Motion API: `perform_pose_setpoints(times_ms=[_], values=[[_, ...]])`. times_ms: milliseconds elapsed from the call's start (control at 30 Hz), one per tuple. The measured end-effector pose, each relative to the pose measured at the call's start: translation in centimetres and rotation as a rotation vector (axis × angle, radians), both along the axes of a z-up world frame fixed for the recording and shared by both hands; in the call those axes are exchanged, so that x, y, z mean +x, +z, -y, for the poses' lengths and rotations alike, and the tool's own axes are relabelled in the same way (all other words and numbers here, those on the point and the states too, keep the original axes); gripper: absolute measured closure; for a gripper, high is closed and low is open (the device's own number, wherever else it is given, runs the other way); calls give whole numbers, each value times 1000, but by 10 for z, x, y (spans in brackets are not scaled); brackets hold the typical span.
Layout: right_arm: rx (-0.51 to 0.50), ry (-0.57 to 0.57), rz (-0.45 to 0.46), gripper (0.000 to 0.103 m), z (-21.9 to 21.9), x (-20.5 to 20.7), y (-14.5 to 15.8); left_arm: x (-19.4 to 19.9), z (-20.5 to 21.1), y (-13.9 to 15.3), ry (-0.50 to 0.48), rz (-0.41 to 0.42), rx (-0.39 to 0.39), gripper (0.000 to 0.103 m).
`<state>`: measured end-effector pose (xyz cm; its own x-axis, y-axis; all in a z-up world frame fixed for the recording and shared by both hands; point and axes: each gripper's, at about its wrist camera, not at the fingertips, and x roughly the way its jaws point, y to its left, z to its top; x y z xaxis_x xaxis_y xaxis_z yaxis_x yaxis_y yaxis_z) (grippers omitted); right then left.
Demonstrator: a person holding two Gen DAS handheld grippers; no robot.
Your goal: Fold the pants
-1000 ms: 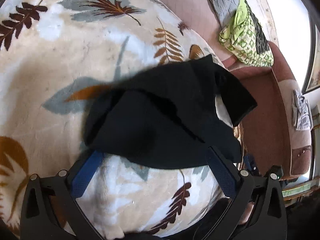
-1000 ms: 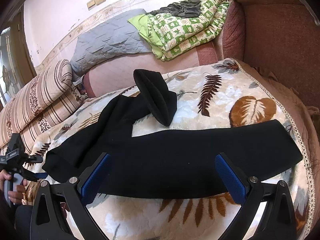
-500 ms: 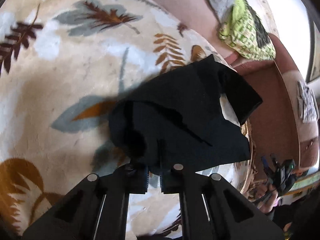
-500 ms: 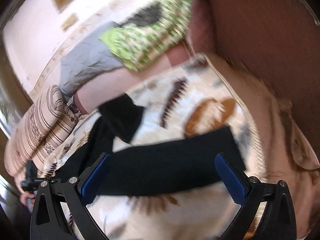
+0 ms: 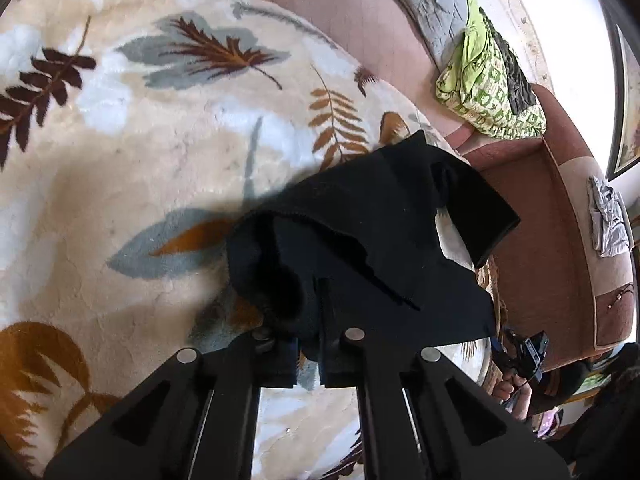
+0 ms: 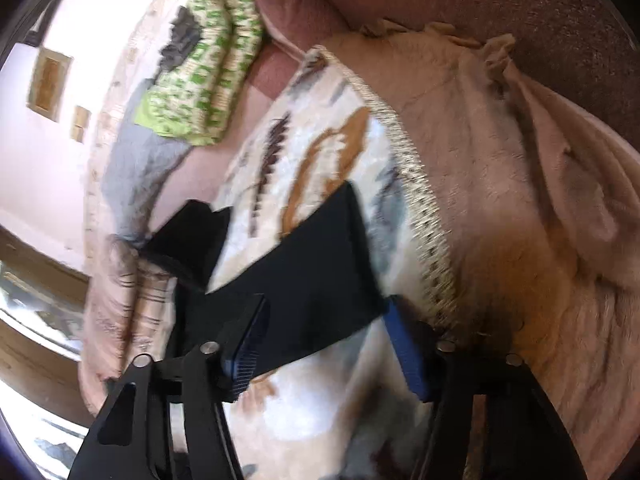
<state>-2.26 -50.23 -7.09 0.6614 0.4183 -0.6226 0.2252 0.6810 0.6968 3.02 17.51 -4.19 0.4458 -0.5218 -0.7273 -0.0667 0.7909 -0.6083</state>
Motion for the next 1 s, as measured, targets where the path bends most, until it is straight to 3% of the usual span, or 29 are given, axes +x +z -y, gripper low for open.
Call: perform_pose_setpoints(times_ms=[33, 67, 100, 200, 400, 467, 567, 667, 767, 800, 867, 933, 1000], values=[[3, -11, 6, 62, 3, 0, 0, -2, 0, 2, 4, 3, 4, 100], [0, -16, 18, 90, 4, 1, 1, -4, 0, 5, 12, 10, 14, 100], [-3, -1, 21, 98, 3, 2, 1, -8, -1, 7, 20, 19, 23, 100], [-26, 9, 11, 98, 1, -4, 3, -31, -6, 17, 32, 46, 48, 100], [14, 188, -34, 98, -36, -27, 1, -96, -60, 12, 120, 4, 29, 100], [36, 251, -49, 98, -51, -31, -2, -114, -80, 13, 164, 7, 57, 100], [-8, 314, -83, 98, -74, -31, -9, -119, -88, 6, 183, -1, 88, 100], [6, 288, -80, 100, -70, -30, -13, -111, -68, -3, 165, -8, 222, 99], [-37, 269, -90, 99, -70, -32, -9, -109, -74, -13, 204, -4, 218, 94], [-88, 254, -91, 99, -72, -33, -4, -109, -78, -15, 215, 1, 197, 94], [-283, 194, -103, 86, -74, -31, 15, -112, -88, -19, 241, 0, 135, 93], [-485, 159, -91, 82, -83, -27, 40, -117, -96, -19, 261, -1, 106, 92], [-576, 163, -27, 73, -93, -25, 61, -121, -101, -15, 277, -1, 122, 87]])
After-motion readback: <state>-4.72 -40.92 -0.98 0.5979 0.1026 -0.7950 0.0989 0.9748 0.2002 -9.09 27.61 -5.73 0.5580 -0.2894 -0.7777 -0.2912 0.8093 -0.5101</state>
